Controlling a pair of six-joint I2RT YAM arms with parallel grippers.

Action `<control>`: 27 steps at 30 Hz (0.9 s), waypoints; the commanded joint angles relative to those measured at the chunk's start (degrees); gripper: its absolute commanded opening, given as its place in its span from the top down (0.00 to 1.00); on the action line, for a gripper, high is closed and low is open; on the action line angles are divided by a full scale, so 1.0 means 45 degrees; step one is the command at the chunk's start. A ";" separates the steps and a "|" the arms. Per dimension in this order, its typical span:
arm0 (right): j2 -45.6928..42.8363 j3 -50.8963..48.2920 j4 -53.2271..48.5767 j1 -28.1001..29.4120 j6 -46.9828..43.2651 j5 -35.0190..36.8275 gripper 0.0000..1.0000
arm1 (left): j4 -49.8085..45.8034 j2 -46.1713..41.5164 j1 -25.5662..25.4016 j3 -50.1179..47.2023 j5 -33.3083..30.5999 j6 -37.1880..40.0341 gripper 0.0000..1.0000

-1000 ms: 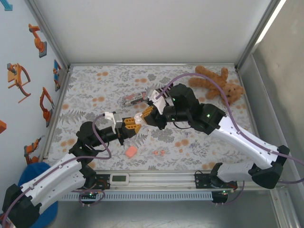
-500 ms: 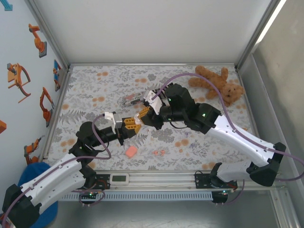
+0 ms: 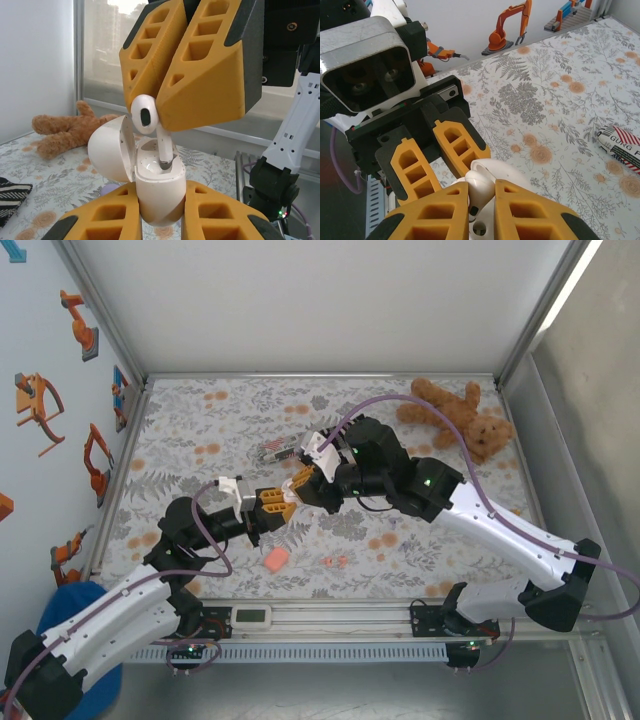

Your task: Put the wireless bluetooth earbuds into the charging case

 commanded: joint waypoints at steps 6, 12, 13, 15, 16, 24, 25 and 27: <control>0.0097 0.0071 -0.0214 0.0092 -0.0152 -0.0504 0.84 | 0.0267 -0.0211 -0.0129 0.0404 0.0231 0.0045 0.89; 0.0106 0.0130 -0.0310 0.0103 -0.0149 -0.0516 0.83 | 0.0194 -0.0268 -0.0127 0.0405 0.0227 0.0064 0.89; 0.0091 0.0130 -0.0311 0.0093 -0.0127 -0.0514 0.82 | 0.0187 -0.0288 -0.0145 0.0420 0.0237 0.0064 0.89; 0.0109 0.0140 -0.0293 0.0100 -0.0133 -0.0514 0.82 | 0.0146 -0.0318 -0.0144 0.0416 0.0232 0.0064 0.89; 0.0106 0.0164 -0.0310 0.0102 -0.0119 -0.0497 0.81 | 0.0133 -0.0318 -0.0154 0.0404 0.0237 0.0064 0.89; 0.0080 0.0438 -0.0330 0.0094 -0.0015 -0.0377 0.74 | 0.0014 -0.0308 -0.0190 0.0384 0.0215 0.0106 0.89; 0.0072 0.0457 -0.0310 0.0100 0.0000 -0.0349 0.73 | 0.0008 -0.0310 -0.0193 0.0389 0.0199 0.0118 0.89; 0.0022 0.0496 -0.0294 0.0103 0.0109 -0.0138 0.70 | -0.0031 -0.0347 -0.0189 0.0365 0.0198 0.0106 0.89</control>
